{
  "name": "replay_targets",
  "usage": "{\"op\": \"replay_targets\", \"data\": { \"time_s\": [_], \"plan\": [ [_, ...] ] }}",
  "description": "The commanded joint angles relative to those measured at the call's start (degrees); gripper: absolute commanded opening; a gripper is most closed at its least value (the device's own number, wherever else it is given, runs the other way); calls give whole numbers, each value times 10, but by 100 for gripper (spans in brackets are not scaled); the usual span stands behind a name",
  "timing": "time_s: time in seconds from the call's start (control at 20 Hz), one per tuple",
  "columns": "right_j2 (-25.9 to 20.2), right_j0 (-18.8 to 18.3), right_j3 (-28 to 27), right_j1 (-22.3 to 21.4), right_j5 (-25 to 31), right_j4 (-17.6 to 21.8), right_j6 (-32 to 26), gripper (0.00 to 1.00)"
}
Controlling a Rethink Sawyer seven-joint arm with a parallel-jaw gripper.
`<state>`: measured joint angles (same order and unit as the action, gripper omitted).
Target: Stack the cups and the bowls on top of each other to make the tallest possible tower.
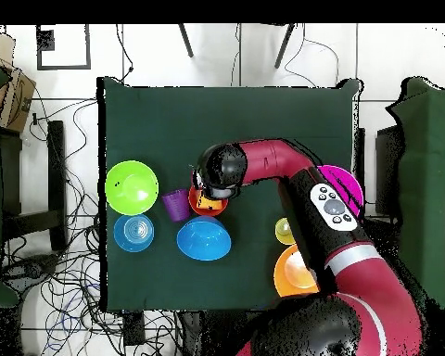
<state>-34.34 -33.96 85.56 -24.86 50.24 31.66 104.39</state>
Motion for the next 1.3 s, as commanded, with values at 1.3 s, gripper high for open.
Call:
{"op": "replay_targets", "data": {
  "time_s": [1.3],
  "plan": [
    [57,74,41,-8,-130,-118,83,100]
  ]
}}
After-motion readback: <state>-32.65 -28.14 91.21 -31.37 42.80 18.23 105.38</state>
